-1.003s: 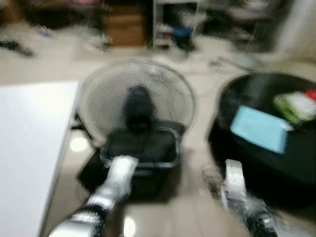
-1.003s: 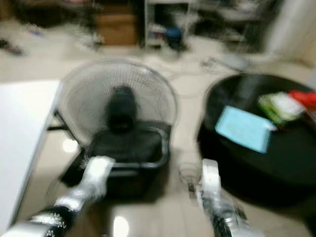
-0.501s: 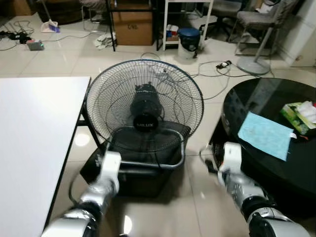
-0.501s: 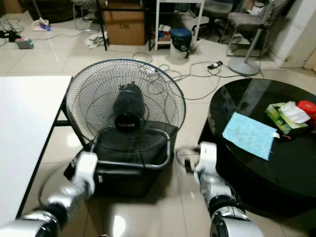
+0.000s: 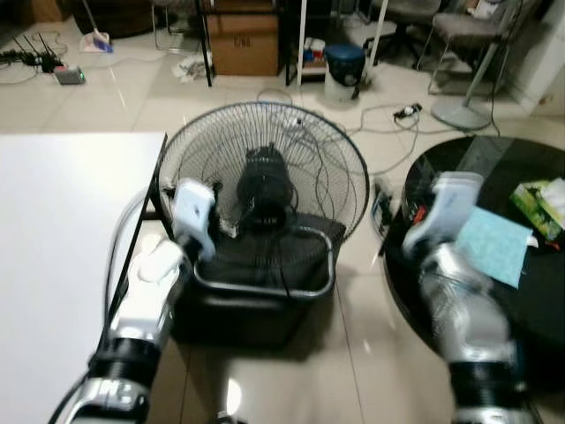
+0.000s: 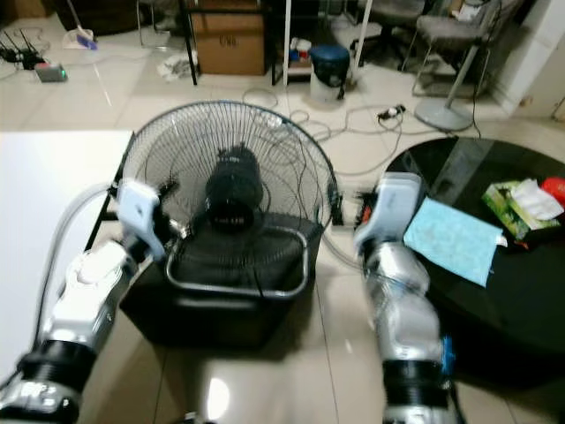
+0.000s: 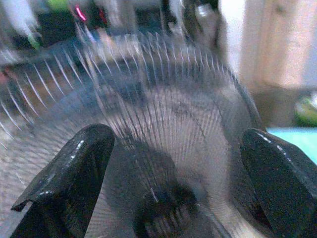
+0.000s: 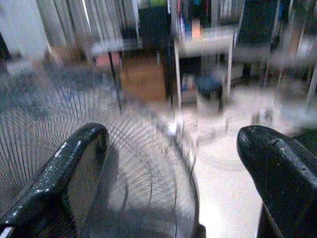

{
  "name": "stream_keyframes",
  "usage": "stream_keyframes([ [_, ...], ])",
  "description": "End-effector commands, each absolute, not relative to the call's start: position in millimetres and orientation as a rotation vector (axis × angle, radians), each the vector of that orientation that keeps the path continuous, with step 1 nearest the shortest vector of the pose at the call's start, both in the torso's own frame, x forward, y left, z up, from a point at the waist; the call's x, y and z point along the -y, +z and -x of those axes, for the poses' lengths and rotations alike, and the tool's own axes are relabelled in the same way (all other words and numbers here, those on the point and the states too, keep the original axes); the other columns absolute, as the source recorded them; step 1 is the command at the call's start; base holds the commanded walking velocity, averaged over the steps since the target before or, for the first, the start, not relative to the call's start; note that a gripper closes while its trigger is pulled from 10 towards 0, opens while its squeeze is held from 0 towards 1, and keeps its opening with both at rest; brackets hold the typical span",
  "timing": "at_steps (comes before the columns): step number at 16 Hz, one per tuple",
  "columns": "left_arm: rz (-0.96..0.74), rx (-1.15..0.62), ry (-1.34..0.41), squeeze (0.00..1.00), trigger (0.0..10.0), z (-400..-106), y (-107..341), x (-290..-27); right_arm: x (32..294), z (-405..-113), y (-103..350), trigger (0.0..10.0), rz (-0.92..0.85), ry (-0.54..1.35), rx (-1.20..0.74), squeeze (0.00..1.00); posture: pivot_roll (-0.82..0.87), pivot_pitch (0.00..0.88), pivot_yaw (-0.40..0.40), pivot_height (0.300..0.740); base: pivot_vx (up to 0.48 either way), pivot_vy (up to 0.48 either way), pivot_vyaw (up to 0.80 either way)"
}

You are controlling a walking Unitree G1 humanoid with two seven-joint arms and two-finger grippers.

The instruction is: Setting the table

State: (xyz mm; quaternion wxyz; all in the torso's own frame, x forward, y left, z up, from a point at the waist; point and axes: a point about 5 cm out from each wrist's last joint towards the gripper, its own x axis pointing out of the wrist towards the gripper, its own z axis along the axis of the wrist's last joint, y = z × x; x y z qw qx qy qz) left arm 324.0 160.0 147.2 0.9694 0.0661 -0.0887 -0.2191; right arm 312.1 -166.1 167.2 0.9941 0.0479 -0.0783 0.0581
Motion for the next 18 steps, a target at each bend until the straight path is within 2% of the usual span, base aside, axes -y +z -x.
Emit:
stream_keyframes([
  [1, -0.111, 0.312, -0.378, 1.00, 10.0, -324, 190, -156, 159, -312, 194, 10.0, -0.055, 0.116, 0.221, 1.00, -0.08, 0.000, 0.062, 0.740, 0.000, 0.000, 0.80],
  [2, -0.076, 0.360, -0.385, 0.00, 10.0, -320, 207, -148, 153, -310, 205, 10.0, -0.047, 0.117, 0.247, 1.00, -0.08, 0.000, 0.065, 0.740, 0.000, 0.000, 0.80],
  [4, -0.158, 0.369, -0.283, 0.00, 10.0, -319, 215, -145, 141, -307, 212, 10.0, -0.040, 0.164, 0.251, 1.00, -0.07, 0.000, 0.065, 0.740, 0.000, 0.000, 0.80],
  [6, -0.163, 0.237, -0.206, 0.00, 10.0, -314, 209, -151, 123, -301, 215, 10.0, -0.039, 0.227, 0.228, 1.00, -0.08, 0.000, 0.072, 0.740, 0.000, 0.000, 0.80],
  [7, -0.160, 0.222, -0.194, 0.00, 10.0, -309, 210, -153, 120, -299, 214, 10.0, -0.043, 0.242, 0.218, 0.25, -0.08, 0.000, 0.072, 0.740, 0.000, 0.000, 0.80],
  [8, -0.223, 0.189, -0.173, 0.00, 10.0, -297, 208, -156, 118, -293, 211, 10.0, -0.049, 0.264, 0.180, 0.00, -0.08, 0.000, 0.073, 0.740, 0.000, 0.000, 0.80],
  [11, -0.221, 0.121, -0.114, 0.00, 10.0, -290, 198, -157, 129, -296, 189, 10.0, 0.001, 0.216, 0.039, 0.00, -0.05, 0.000, 0.046, 0.740, 0.000, 0.000, 0.80],
  [12, -0.224, 0.023, -0.051, 0.00, 10.0, -288, 186, -168, 139, -294, 184, 10.0, 0.042, 0.138, -0.005, 0.00, -0.06, 0.000, 0.048, 0.740, 0.000, 0.000, 0.80],
  [13, -0.265, 0.033, -0.051, 0.00, 10.0, -289, 192, -169, 152, -293, 182, 10.0, 0.116, 0.069, -0.015, 0.00, -0.02, 0.000, 0.023, 0.740, 0.000, 0.000, 0.80],
  [15, -0.317, 0.051, -0.064, 0.00, 10.0, -290, 197, -170, 153, -295, 181, 10.0, 0.275, -0.010, 0.035, 0.00, -0.03, 0.000, 0.022, 0.740, 0.000, 0.000, 0.80],
  [16, -0.280, 0.045, -0.060, 0.00, 10.0, -293, 197, -167, 147, -292, 179, 10.0, 0.112, 0.079, -0.009, 0.00, -0.03, 0.000, 0.022, 0.740, 0.000, 0.000, 0.80],
  [18, -0.271, 0.047, -0.094, 0.00, 10.0, -292, 197, -159, 140, -288, 181, 10.0, 0.062, 0.174, 0.005, 0.00, -0.02, 0.000, 0.019, 0.740, 0.000, 0.000, 0.80],
])
